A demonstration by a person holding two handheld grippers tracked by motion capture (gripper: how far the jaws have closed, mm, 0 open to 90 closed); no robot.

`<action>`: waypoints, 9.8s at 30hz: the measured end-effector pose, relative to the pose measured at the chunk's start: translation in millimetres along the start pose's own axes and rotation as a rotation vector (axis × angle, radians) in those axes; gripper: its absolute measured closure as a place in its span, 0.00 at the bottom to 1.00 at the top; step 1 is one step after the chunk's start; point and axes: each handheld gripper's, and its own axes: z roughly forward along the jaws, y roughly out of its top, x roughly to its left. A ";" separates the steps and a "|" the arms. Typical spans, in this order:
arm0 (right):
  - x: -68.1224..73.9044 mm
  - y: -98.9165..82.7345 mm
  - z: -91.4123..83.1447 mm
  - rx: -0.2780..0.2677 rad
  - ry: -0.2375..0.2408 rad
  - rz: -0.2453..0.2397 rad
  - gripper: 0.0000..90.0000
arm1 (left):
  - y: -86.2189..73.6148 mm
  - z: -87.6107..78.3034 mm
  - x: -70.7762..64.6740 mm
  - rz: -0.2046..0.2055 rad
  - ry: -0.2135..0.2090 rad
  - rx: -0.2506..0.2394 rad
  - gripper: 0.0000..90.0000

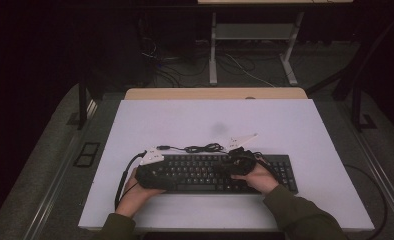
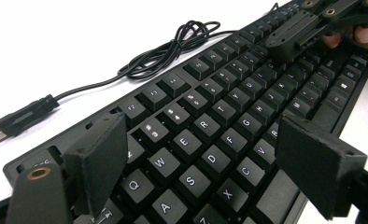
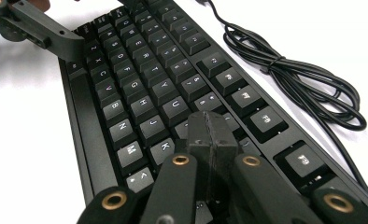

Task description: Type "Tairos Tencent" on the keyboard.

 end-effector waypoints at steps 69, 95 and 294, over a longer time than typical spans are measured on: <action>-6.5 -0.5 -6.3 -0.095 -0.063 0.049 0.35 | -0.8 -7.5 2.6 0.010 0.005 0.013 0.63; -5.9 -0.9 -5.2 -0.105 -0.082 0.050 0.32 | -1.3 -3.2 5.6 0.000 -0.022 0.092 0.98; 8.1 -51.4 -64.6 -0.023 -0.034 0.001 1.00 | 23.5 26.7 -12.6 0.069 -0.112 0.026 0.23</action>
